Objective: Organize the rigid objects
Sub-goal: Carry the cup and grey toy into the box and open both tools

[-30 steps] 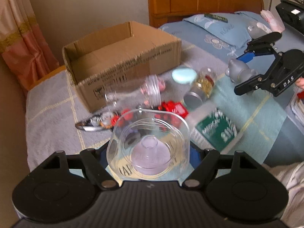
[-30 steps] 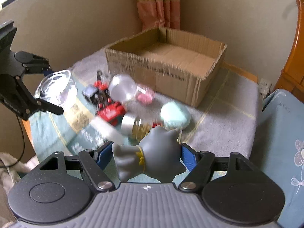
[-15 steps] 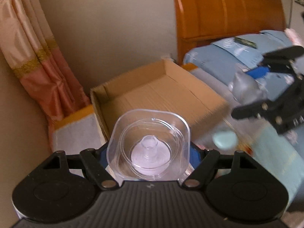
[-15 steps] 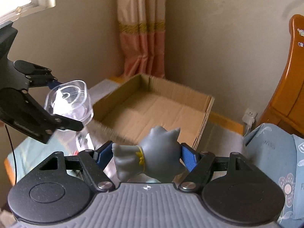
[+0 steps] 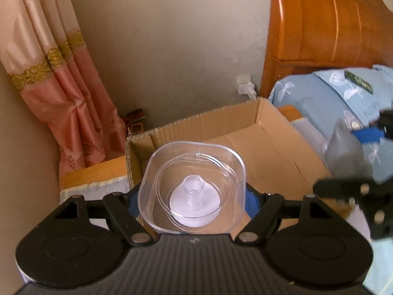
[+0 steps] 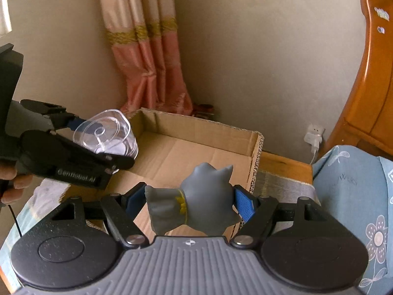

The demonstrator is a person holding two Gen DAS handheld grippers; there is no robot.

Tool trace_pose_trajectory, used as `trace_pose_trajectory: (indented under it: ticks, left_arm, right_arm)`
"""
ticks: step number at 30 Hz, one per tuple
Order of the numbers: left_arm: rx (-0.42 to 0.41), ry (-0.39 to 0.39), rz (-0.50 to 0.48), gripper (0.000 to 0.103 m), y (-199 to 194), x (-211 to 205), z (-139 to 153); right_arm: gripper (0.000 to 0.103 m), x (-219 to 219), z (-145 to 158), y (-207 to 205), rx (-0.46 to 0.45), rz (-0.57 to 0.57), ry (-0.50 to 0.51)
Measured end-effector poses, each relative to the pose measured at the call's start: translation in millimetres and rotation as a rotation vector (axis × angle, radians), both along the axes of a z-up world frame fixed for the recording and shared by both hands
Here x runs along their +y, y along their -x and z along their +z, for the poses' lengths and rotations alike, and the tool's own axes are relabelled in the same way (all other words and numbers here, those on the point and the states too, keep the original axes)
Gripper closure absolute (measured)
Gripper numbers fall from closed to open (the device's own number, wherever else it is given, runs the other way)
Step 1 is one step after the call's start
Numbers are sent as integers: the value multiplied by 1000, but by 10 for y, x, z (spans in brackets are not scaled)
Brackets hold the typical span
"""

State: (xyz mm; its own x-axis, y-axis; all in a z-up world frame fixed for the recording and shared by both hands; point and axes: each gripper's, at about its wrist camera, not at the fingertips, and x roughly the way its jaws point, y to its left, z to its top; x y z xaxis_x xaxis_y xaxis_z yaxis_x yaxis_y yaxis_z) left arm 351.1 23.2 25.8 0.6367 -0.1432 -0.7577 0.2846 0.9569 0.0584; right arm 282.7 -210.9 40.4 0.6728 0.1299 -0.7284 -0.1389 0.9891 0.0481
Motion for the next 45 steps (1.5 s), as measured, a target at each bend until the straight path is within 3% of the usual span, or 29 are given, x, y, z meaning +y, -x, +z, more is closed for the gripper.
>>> trace_pose_trajectory:
  ticks: [3,14,18,19,20,22,31,36,45]
  left_arm:
    - [-48,9,40,10,-88,15,4]
    - [-66,-22,34,10,70,157,10]
    - [-89,-45,16,9,187,161,60]
    - [-98,-44,13,9,214,168,73]
    - [-106,-45,16,9,242,174,83]
    - [-112,-51,29,8,307,180,94]
    - [-135,-16,16,7,749,147,243]
    - [-169,-16,7,5,1047,71,298]
    - [-177,14,18,4,1526,27,102]
  right_arm:
    - [24,-16,-74,-62,14,-2,9]
    - [23,39,-180,-290,45,-22,19]
    - [21,96,-122,-402,1,-48,29]
    - [16,107,-99,-409,-29,-50,30]
    - [0,112,-84,-400,-55,-54,36]
    - [0,104,-59,-351,-63,-76,36]
    - [0,-57,45,203,-28,-124,-10]
    - [0,-29,64,675,-46,-125,18]
    - [0,52,-204,1299,-88,-120,0]
